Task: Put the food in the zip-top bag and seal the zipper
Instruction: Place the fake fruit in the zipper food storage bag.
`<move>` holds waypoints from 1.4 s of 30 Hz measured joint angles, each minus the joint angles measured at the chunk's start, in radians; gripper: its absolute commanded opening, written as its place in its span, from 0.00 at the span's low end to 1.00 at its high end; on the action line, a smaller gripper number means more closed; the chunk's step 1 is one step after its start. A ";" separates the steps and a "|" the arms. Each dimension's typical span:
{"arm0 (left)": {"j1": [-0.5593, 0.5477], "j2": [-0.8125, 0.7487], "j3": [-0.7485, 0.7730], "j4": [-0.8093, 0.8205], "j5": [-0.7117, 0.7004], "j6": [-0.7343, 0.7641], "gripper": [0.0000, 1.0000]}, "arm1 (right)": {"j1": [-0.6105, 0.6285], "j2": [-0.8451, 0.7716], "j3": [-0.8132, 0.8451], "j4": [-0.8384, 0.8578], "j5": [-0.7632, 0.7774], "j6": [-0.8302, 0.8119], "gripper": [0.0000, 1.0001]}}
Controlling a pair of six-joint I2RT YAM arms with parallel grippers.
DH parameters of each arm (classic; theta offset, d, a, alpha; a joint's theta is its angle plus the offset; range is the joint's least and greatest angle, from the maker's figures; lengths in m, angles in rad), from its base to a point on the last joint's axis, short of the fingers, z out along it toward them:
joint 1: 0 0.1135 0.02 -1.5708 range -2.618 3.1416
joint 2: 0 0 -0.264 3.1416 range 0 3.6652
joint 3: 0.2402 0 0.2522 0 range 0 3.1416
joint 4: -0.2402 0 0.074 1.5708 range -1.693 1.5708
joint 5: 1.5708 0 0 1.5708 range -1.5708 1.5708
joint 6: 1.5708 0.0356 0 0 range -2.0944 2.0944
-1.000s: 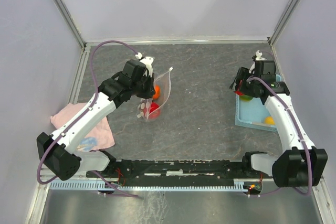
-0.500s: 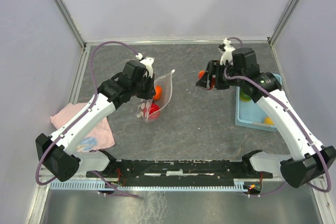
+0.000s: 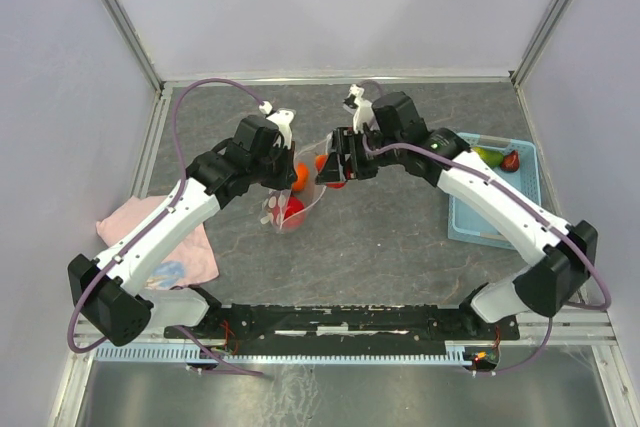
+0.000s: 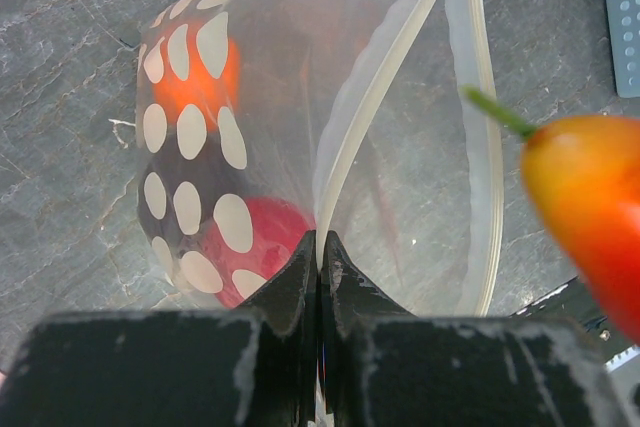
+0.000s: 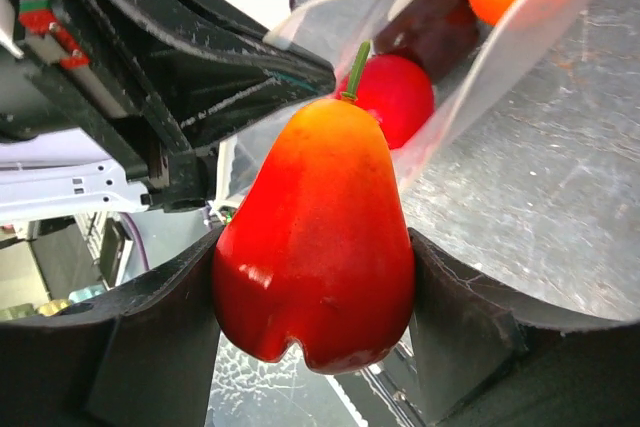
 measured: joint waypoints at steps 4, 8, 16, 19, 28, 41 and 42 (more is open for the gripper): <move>-0.001 0.000 0.000 0.000 0.001 0.000 0.03 | 0.012 0.055 0.000 0.060 -0.048 0.035 0.48; -0.001 0.000 0.000 0.000 0.003 0.000 0.03 | 0.013 0.105 0.001 0.111 -0.084 0.077 0.48; -0.003 -0.004 -0.003 0.003 0.020 0.000 0.03 | 0.013 0.191 0.010 0.135 -0.061 0.140 0.50; -0.004 -0.009 -0.004 0.005 0.026 0.000 0.03 | 0.013 0.201 0.010 0.139 -0.012 0.156 0.52; -0.009 -0.011 -0.004 0.012 0.051 0.000 0.03 | 0.013 0.237 0.010 0.210 0.137 0.168 0.53; -0.009 -0.012 -0.011 0.002 0.070 0.000 0.03 | 0.070 0.311 -0.072 0.415 0.147 0.024 0.64; -0.009 -0.012 -0.011 0.002 0.069 0.000 0.03 | 0.070 0.314 -0.074 0.423 0.144 0.018 0.67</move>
